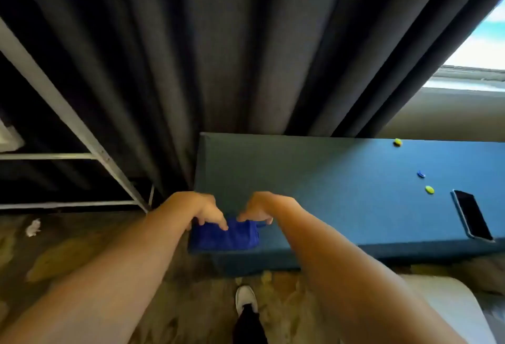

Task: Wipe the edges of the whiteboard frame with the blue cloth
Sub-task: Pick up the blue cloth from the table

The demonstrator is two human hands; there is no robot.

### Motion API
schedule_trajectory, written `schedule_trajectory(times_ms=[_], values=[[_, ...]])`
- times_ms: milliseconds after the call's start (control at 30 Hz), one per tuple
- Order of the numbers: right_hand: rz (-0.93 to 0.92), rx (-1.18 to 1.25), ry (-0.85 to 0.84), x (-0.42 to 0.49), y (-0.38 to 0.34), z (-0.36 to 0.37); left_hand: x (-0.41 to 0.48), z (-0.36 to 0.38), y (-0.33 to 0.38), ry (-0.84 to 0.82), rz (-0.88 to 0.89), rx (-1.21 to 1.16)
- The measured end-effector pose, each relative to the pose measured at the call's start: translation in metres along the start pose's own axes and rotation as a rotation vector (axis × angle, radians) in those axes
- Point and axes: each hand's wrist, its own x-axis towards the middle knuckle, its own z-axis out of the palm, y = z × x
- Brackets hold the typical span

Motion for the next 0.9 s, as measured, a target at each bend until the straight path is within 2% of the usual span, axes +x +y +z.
schedule_trajectory(times_ms=[67,167,267,333,433,500,533,600,667,733,900], values=[[0.013,0.001,0.046,0.024,0.004,0.015,0.020,0.012,0.008,0.127,0.023,0.022],[0.082,0.117,0.149,0.043,0.014,0.050,0.043,0.048,0.008,0.244,-0.067,0.008],[0.056,0.244,0.235,0.056,0.020,0.060,0.052,0.057,0.005,0.333,-0.086,-0.114],[0.033,0.274,0.163,0.060,0.019,0.055,0.053,0.057,0.004,0.301,-0.070,-0.227],[0.025,0.248,-0.113,0.061,0.003,0.027,0.044,0.044,-0.014,0.158,-0.099,-0.330],[0.041,0.448,-0.247,0.059,-0.008,0.002,0.038,0.026,-0.034,0.004,-0.095,-0.492],[0.028,0.576,-0.265,0.057,-0.019,-0.012,0.032,0.014,-0.051,-0.057,-0.090,-0.633],[-0.045,0.838,-0.236,0.053,-0.043,-0.041,0.016,-0.019,-0.082,-0.067,-0.046,-0.958],[-0.171,1.030,-0.234,0.047,-0.081,-0.073,-0.007,-0.059,-0.117,0.019,0.026,-1.231],[-0.317,1.118,-0.205,0.034,-0.140,-0.104,-0.046,-0.102,-0.155,0.144,0.122,-1.380],[-0.657,1.098,0.045,-0.026,-0.317,-0.179,-0.165,-0.190,-0.254,0.551,0.385,-1.459]])
